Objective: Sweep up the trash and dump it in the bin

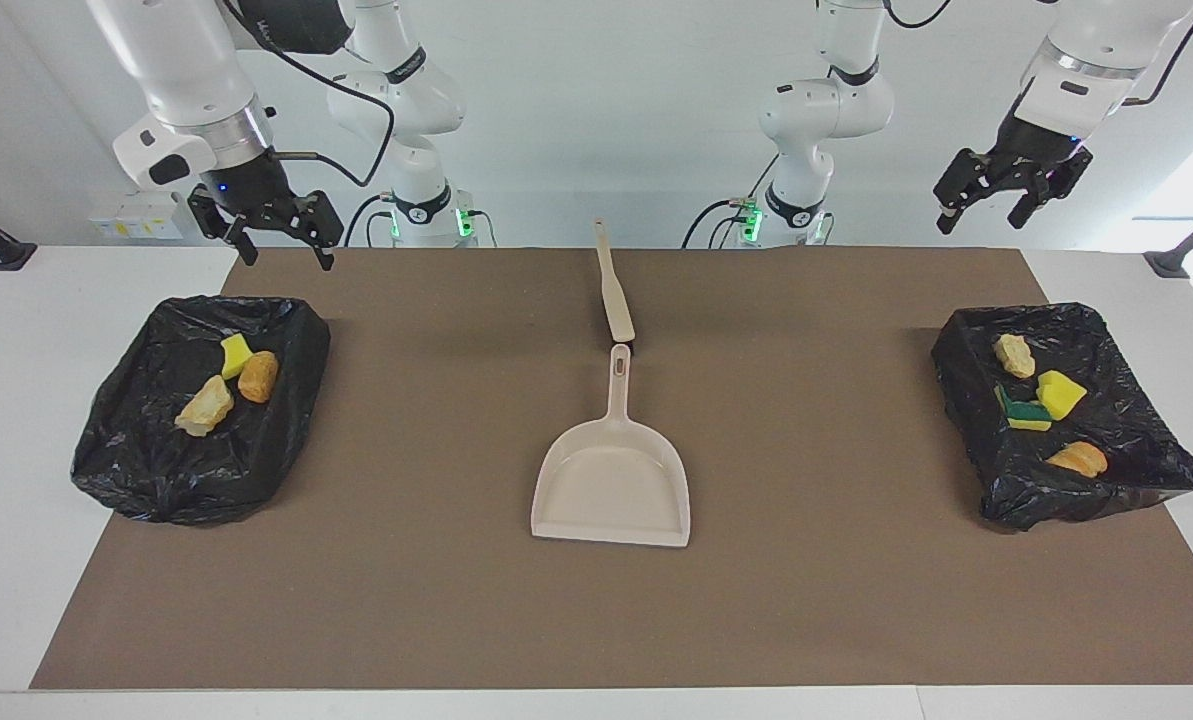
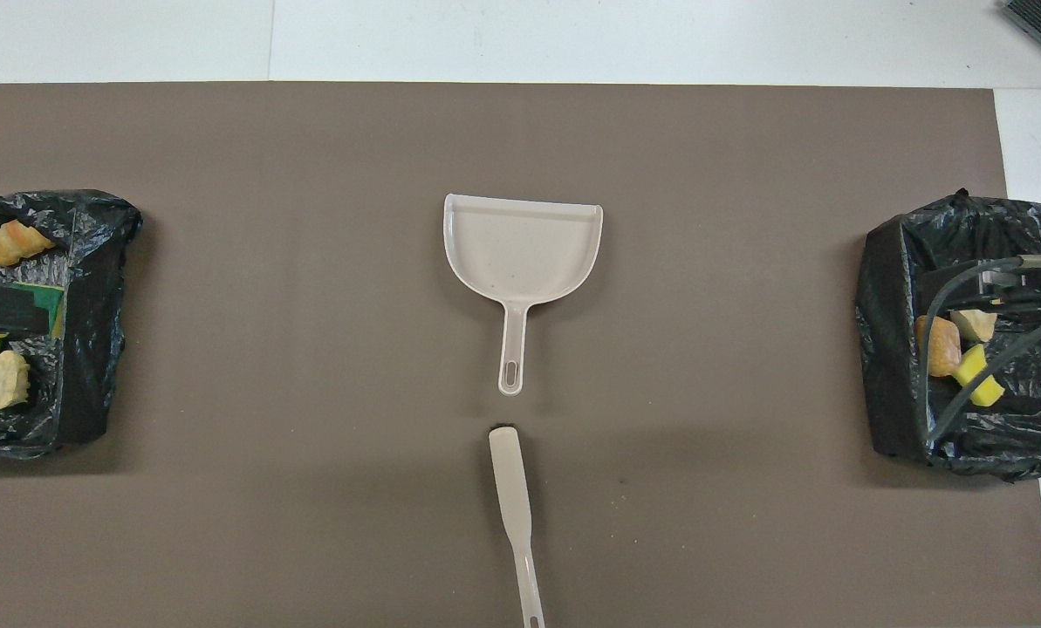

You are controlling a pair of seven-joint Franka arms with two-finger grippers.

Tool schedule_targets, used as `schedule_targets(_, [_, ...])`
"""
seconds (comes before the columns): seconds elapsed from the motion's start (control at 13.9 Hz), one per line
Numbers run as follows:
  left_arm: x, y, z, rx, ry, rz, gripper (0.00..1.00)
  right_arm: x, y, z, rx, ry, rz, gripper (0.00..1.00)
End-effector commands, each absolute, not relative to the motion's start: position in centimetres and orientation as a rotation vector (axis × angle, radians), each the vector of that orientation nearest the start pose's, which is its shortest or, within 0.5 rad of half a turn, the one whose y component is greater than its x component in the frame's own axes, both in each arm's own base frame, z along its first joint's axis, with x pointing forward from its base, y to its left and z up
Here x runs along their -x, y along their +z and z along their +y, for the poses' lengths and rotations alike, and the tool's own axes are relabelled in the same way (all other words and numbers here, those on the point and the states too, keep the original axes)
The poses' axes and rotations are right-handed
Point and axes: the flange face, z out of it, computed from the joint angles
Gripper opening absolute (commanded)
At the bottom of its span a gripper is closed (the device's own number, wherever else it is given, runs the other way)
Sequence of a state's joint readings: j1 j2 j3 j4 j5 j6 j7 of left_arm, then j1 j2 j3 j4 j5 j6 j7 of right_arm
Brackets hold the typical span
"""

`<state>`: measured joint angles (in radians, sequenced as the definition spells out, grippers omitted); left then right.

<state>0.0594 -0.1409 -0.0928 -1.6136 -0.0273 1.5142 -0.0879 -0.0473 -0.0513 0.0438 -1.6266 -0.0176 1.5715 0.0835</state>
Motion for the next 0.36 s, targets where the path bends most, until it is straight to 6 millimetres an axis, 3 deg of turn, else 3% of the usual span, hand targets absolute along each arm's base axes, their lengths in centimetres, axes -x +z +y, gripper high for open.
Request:
schedule_targets(0.0, [-50.1, 67.57, -2.4, 3.141, -0.05, -0.01, 1.0, -53.54, 63.04, -0.48, 3.138, 0.002, 0.176, 1.0])
schedule_targets(0.29, [-50.32, 67.76, -2.24, 3.142, -0.066, -0.014, 1.0, -53.49, 63.05, -0.54, 3.136, 0.003, 0.178, 1.0])
